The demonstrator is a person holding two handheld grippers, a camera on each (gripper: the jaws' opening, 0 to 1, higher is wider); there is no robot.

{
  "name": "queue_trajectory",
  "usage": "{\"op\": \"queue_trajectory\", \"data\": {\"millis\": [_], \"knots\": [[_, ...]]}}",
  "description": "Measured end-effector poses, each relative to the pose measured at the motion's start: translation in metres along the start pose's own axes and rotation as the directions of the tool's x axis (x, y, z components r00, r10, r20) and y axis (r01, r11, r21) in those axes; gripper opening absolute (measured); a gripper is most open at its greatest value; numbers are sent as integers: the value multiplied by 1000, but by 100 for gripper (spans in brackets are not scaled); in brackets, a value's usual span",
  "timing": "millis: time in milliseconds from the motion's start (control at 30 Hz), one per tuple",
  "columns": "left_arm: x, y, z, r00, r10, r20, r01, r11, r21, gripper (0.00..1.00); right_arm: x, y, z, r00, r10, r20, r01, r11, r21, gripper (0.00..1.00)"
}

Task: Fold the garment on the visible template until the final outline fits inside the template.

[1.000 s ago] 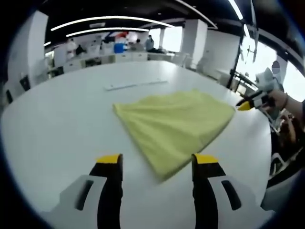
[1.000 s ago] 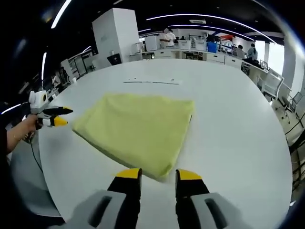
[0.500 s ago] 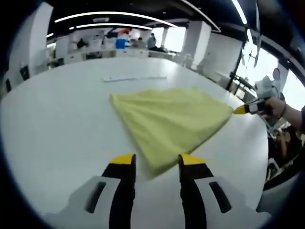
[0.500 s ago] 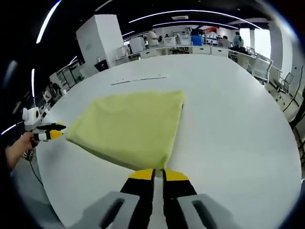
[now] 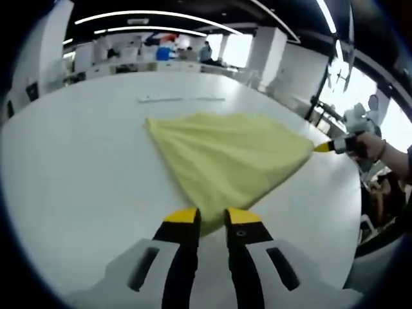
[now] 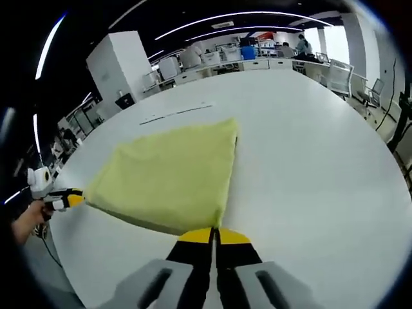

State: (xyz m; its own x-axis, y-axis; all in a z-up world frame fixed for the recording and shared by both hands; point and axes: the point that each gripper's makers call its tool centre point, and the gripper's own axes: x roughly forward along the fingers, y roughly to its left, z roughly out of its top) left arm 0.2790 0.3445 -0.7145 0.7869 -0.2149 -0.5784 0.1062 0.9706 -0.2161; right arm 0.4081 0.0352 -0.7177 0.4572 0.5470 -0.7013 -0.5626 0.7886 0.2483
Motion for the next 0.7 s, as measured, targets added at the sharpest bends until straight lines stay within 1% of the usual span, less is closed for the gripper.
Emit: {"op": "queue_trajectory", "data": {"millis": [100, 167, 200, 367, 433, 567, 600, 700], "knots": [[0, 1, -4, 1000, 6, -20, -6, 1000, 5, 3, -1, 0, 0, 1000, 7, -6, -7, 1000, -30, 0], [0, 1, -4, 1000, 5, -21, -5, 1000, -1, 3, -2, 0, 0, 1000, 11, -6, -12, 999, -50, 0], [-1, 3, -4, 1000, 12, -18, -12, 1000, -3, 2, -3, 0, 1, 1000, 17, -9, -18, 997, -77, 0], [-1, 4, -3, 1000, 17, -18, -16, 1000, 6, 0, -10, -9, 6, 1000, 6, -9, -7, 992, -130, 0], [-2, 4, -3, 1000, 16, -20, -16, 1000, 10, 0, -12, -9, 7, 1000, 20, -12, -22, 988, -154, 0], [-2, 5, -2, 1000, 15, -21, -14, 1000, 15, 0, -12, -7, 5, 999, 30, -35, -37, 974, -222, 0], [-3, 5, -2, 1000, 13, -20, -13, 1000, 15, 0, -12, -5, 4, 998, 36, -45, -46, 968, -247, 0], [-4, 4, -1, 1000, 9, -23, -9, 1000, 19, 0, -13, -4, 2, 998, 42, -53, -55, 962, -267, 0]]}}
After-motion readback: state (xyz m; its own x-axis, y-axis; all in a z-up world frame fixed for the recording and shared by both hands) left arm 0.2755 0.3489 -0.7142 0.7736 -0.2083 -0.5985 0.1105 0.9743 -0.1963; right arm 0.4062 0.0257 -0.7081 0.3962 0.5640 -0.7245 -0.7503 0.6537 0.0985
